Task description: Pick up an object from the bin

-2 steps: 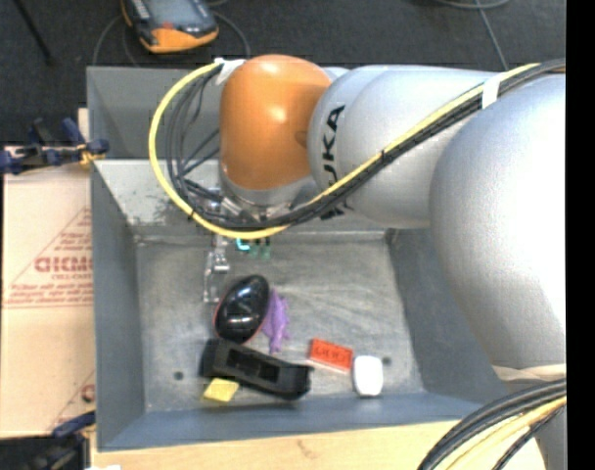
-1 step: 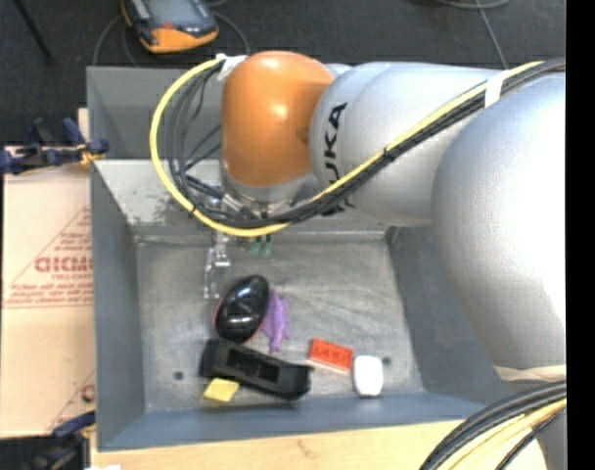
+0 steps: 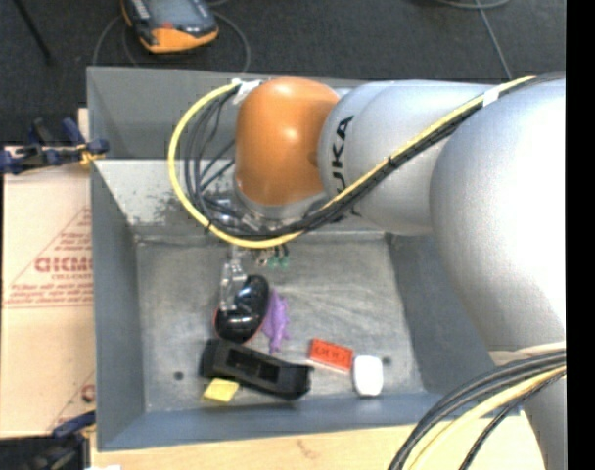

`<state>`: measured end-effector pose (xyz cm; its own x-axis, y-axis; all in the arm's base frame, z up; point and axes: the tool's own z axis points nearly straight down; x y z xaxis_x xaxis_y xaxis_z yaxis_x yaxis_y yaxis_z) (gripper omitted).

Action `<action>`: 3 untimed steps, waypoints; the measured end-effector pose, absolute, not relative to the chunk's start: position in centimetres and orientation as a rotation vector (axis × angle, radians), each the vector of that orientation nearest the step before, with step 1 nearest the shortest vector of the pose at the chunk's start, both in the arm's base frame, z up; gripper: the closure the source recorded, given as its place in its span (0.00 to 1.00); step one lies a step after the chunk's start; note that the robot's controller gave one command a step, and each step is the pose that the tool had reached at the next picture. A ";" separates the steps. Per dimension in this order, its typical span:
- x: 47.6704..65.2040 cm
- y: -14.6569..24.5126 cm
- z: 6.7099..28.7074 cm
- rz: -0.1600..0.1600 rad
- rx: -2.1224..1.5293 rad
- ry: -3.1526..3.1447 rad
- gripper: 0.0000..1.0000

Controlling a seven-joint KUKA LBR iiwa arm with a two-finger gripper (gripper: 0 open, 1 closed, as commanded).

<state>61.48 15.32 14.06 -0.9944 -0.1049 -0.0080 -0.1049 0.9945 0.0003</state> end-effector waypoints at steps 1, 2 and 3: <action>61.5 11.5 15.3 0.000 -0.616 3.079 0.00; 61.2 10.8 15.1 -0.003 -0.714 3.051 0.00; 61.5 10.9 9.8 -0.003 -1.221 2.888 0.00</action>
Offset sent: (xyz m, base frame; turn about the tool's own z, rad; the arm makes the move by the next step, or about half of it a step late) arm -0.0095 -0.0441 -0.0141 -0.4493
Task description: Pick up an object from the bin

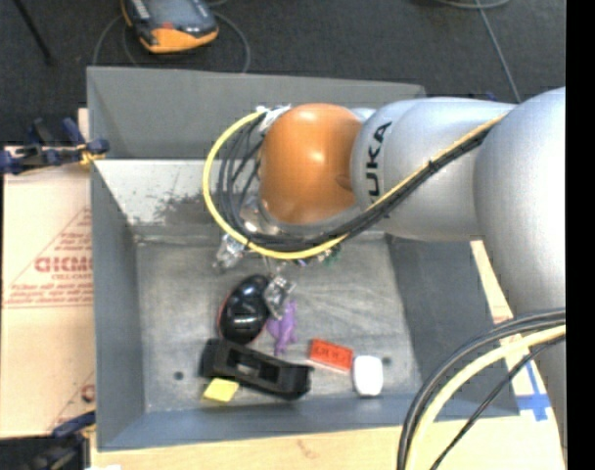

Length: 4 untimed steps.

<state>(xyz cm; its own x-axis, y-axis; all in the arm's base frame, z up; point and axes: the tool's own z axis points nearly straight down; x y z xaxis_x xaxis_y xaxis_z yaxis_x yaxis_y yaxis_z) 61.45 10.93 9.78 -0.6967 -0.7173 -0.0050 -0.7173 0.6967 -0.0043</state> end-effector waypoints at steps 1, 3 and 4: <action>61.2 10.1 7.9 0.001 -1.227 2.880 1.00; 61.1 10.1 8.2 0.002 -1.227 2.880 1.00; 61.0 10.0 9.2 0.003 -1.228 2.888 1.00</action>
Offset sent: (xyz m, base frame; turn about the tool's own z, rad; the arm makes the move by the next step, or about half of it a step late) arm 0.0000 0.0000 0.0000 0.0000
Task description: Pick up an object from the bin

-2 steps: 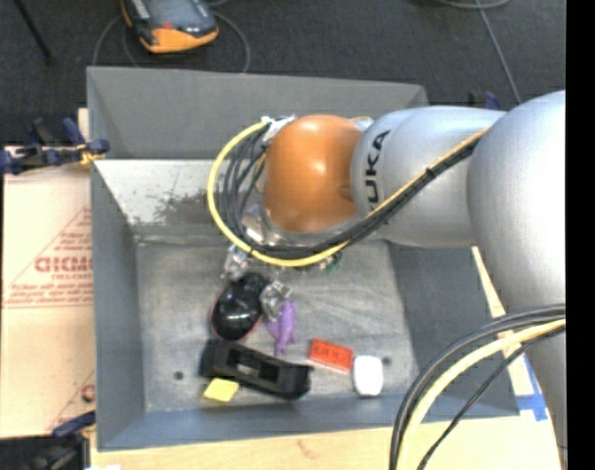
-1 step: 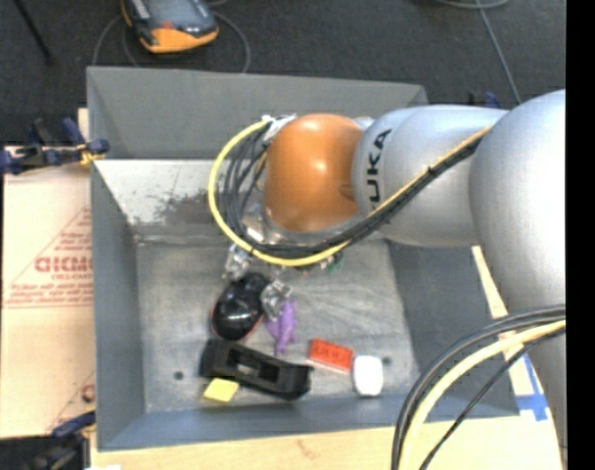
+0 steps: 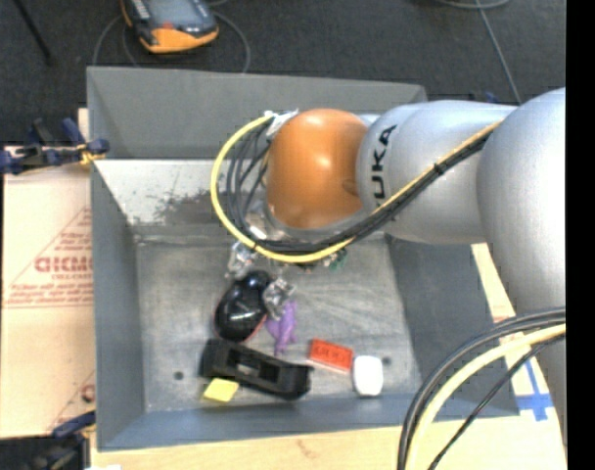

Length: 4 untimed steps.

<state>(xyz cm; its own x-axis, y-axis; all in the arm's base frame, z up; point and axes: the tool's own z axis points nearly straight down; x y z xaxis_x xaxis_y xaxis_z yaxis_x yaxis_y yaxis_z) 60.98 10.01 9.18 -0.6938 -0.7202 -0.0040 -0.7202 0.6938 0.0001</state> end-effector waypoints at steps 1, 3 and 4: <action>61.0 10.0 10.7 0.002 -1.228 2.891 1.00; 61.1 10.0 12.9 -0.002 -1.223 2.887 1.00; 61.1 10.0 13.3 -0.002 -1.222 2.887 1.00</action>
Offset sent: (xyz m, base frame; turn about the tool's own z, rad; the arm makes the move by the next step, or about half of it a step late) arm 0.0000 0.0002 0.0320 0.0000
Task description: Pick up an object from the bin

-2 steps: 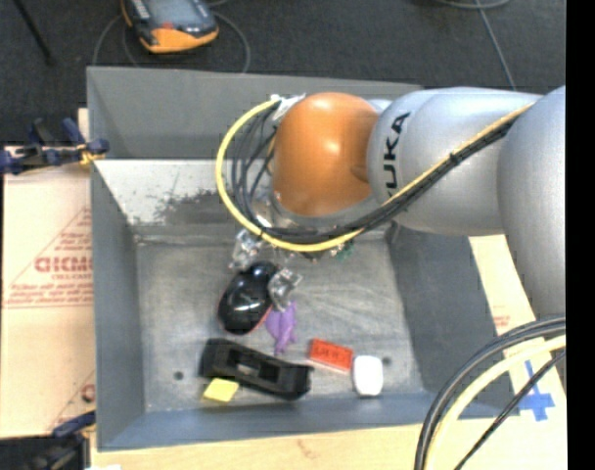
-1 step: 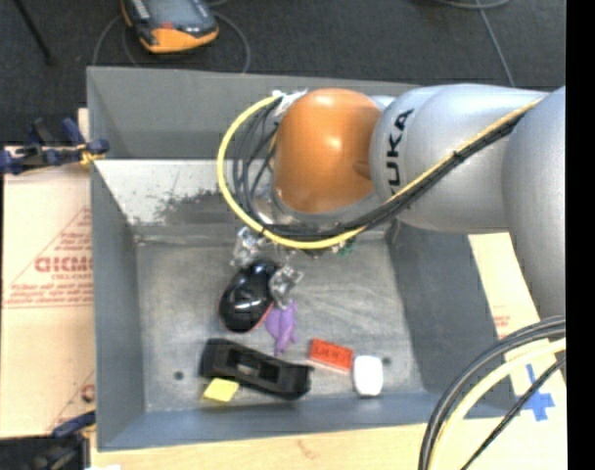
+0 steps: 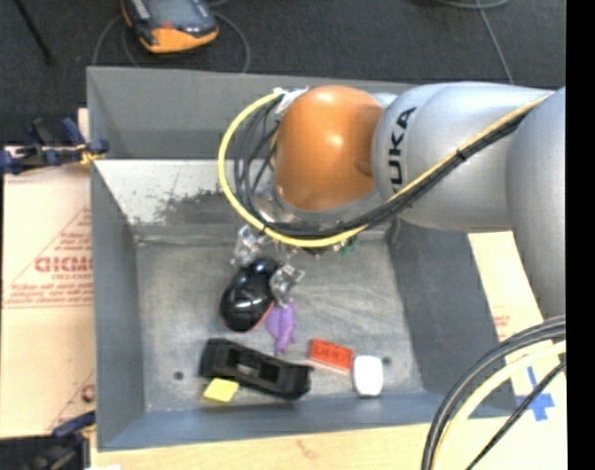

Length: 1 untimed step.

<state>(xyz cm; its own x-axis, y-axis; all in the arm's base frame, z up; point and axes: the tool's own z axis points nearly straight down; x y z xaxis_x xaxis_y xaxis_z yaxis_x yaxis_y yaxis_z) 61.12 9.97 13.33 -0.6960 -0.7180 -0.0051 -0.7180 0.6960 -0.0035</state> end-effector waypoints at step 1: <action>61.0 10.0 14.0 0.000 -1.223 2.893 1.00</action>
Offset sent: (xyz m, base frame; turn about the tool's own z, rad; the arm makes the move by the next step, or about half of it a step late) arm 0.0000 -0.0001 0.0306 0.0000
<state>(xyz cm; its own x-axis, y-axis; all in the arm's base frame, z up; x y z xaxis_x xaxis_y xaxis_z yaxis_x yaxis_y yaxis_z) 61.04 9.95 14.03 -0.6967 -0.7174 -0.0009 -0.7174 0.6967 -0.0004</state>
